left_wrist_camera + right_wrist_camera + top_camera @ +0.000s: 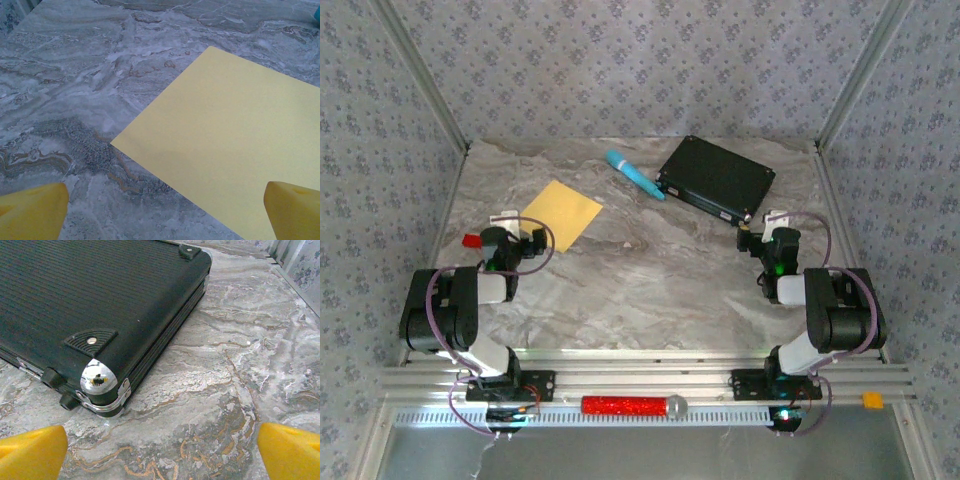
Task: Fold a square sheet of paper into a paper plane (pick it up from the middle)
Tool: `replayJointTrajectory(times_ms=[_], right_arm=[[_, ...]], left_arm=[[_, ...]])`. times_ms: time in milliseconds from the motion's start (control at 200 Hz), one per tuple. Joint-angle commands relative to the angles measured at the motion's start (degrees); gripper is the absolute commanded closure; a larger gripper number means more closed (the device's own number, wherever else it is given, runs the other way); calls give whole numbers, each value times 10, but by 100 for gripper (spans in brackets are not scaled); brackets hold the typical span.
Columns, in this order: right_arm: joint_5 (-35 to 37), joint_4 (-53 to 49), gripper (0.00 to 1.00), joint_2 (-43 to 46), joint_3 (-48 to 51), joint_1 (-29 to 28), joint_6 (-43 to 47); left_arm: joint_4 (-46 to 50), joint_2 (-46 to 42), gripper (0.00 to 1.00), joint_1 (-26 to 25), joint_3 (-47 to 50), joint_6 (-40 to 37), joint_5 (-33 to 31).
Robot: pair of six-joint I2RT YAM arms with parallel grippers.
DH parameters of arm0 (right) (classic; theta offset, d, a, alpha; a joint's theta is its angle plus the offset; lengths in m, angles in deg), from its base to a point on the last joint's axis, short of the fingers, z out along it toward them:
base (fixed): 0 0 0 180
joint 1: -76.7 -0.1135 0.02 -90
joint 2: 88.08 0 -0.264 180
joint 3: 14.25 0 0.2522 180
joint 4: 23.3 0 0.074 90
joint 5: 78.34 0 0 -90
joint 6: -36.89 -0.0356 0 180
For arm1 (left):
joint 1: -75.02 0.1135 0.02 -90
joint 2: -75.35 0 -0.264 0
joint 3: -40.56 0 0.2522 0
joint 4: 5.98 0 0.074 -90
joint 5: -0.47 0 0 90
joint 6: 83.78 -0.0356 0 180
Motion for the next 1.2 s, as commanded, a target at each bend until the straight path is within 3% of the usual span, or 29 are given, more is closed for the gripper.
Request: replayJointTrajectory(times_ms=[0,325,390,530,575,670,745,800,880,1009,1194], right_arm=[[-4,2,1,-3,-10,3,1],[-3,4,1,-1,-8,3,1],[11,16,1,14,3,-4,5],[43,-6,1,86,24,-31,26],[52,-47,1,118,21,-33,23],[75,-251,1,197,-31,-31,-25],[64,-433,1,244,-93,-22,-68],[57,-509,1,266,-124,-16,-102],[53,-654,1,294,-170,-1,-219],[-166,-706,1,345,-176,44,-231],[-314,-695,1,406,-155,47,-299]], left_arm=[[-3,-1,0,1,-12,-6,14],[-55,-38,0,2,33,19,-42],[-33,-71,0,2,40,24,-55],[110,-162,0,19,15,68,-62],[130,-183,0,19,11,76,-61],[190,-233,0,18,-1,96,-42],[289,-269,0,19,-34,164,-62],[353,-286,0,19,-54,211,-71],[400,-305,0,20,-71,253,-46],[418,-285,0,23,-101,265,73],[505,-133,0,24,-237,245,207]])
